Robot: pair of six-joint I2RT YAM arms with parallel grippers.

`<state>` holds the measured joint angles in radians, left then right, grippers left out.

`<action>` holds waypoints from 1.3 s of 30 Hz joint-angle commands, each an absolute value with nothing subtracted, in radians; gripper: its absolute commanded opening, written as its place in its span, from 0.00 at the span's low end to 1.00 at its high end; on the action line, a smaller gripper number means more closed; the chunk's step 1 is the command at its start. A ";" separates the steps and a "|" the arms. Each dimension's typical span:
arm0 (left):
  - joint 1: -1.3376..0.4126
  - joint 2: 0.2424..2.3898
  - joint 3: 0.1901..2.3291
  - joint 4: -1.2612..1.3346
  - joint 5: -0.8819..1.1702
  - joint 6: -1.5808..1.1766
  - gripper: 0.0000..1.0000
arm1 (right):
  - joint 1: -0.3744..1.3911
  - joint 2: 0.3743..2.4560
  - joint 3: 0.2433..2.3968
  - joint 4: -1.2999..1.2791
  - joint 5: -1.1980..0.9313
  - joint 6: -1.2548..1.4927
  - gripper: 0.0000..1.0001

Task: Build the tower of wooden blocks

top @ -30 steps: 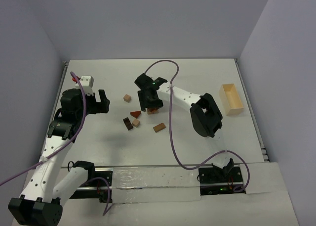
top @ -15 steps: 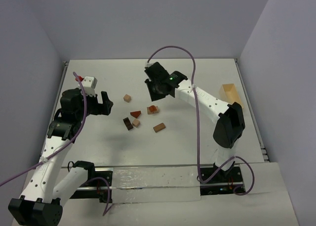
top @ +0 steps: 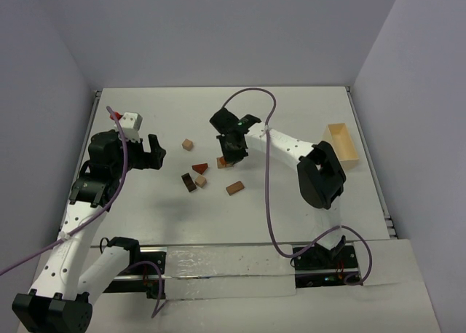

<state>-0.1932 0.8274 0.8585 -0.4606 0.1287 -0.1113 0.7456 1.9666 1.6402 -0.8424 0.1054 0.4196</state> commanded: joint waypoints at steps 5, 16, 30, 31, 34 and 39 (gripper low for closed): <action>-0.186 0.822 0.861 -0.418 0.114 -0.121 0.99 | 0.752 1.977 1.579 -0.827 0.103 0.575 0.00; -0.186 0.817 0.865 -0.435 0.152 -0.092 0.99 | 0.785 2.006 1.614 -0.776 -0.027 0.466 0.00; -0.186 0.796 0.864 -0.498 0.400 0.029 0.99 | 0.780 1.887 1.529 -0.717 -0.242 -0.217 0.00; -0.186 0.796 0.864 -0.502 0.415 0.035 0.99 | 0.772 1.879 1.525 -0.705 -0.253 -0.257 0.00; -0.186 0.793 0.861 -0.505 0.428 0.043 0.99 | 0.738 1.877 1.535 -0.684 -0.261 -0.344 0.00; -0.186 0.793 0.857 -0.502 0.447 0.056 0.99 | 0.714 1.849 1.515 -0.655 -0.264 -0.474 0.02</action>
